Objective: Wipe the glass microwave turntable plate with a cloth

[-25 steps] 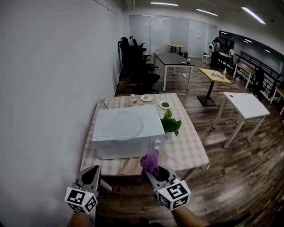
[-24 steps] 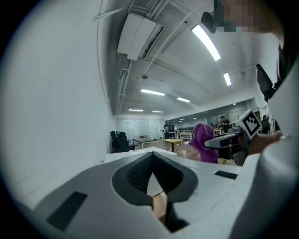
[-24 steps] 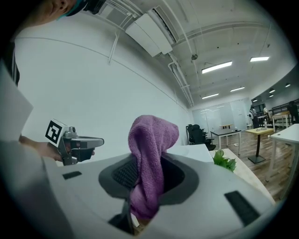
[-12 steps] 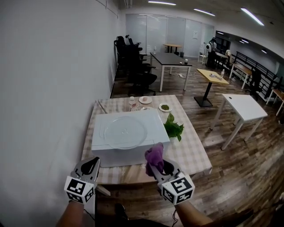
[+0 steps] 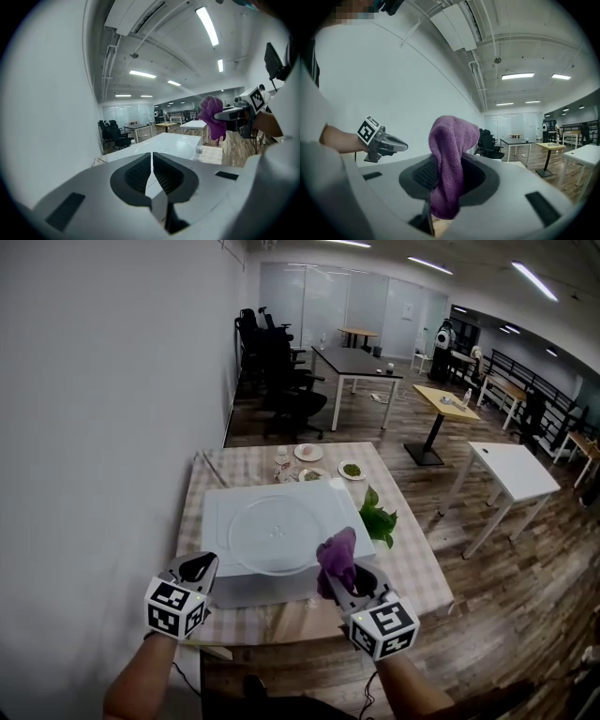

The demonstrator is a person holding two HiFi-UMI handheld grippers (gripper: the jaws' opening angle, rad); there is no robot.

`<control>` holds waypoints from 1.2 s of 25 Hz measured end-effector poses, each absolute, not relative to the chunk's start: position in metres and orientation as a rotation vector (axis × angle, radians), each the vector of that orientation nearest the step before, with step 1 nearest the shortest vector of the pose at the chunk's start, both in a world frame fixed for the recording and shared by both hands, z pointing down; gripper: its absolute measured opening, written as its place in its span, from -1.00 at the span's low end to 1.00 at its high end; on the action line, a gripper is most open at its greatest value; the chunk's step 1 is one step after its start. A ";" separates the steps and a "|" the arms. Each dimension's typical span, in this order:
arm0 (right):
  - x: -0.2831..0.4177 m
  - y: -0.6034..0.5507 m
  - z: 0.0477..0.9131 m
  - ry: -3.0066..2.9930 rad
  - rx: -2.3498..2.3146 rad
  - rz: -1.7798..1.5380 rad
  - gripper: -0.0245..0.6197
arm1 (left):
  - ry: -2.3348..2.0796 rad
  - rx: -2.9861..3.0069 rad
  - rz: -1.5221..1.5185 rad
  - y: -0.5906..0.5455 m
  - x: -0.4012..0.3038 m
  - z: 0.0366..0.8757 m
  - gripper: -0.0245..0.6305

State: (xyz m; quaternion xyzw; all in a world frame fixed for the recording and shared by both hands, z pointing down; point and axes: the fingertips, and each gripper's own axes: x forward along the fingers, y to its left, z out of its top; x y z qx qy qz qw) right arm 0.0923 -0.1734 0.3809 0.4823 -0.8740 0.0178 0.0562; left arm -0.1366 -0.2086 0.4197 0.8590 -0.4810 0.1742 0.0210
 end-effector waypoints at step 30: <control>0.088 -0.322 0.381 -2.395 1.431 -0.127 -0.57 | -1.115 2.308 0.783 -0.348 -0.131 0.505 -0.51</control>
